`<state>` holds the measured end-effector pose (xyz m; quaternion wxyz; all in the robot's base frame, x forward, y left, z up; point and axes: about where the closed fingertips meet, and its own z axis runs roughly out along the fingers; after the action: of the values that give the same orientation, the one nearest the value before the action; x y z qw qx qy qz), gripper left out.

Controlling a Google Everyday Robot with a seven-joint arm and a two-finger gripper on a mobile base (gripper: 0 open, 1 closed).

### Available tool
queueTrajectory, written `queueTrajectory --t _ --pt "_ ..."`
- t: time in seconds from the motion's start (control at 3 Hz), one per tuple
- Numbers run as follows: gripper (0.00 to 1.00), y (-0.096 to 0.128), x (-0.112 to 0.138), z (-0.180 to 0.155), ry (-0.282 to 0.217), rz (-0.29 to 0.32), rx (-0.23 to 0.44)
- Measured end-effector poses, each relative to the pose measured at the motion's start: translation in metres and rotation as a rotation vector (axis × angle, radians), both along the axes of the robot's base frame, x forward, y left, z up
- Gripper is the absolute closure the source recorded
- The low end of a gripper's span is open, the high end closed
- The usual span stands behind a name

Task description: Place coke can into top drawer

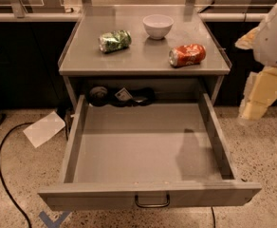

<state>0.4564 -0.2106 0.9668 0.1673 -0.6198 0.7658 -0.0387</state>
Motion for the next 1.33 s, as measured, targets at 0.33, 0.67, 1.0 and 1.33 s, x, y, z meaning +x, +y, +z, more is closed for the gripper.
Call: queueTrajectory --t 0.33,0.67,1.0,1.33 --pt "0.0 0.003 0.035 -0.013 -0.026 0.061 -0.026" --pt "0.0 -0.003 0.082 -0.029 -0.047 0.093 -0.046" --pt "0.0 -0.009 0.128 -0.04 -0.08 0.087 -0.066" --pt "0.0 -0.018 0.175 -0.051 -0.1 0.064 -0.078"
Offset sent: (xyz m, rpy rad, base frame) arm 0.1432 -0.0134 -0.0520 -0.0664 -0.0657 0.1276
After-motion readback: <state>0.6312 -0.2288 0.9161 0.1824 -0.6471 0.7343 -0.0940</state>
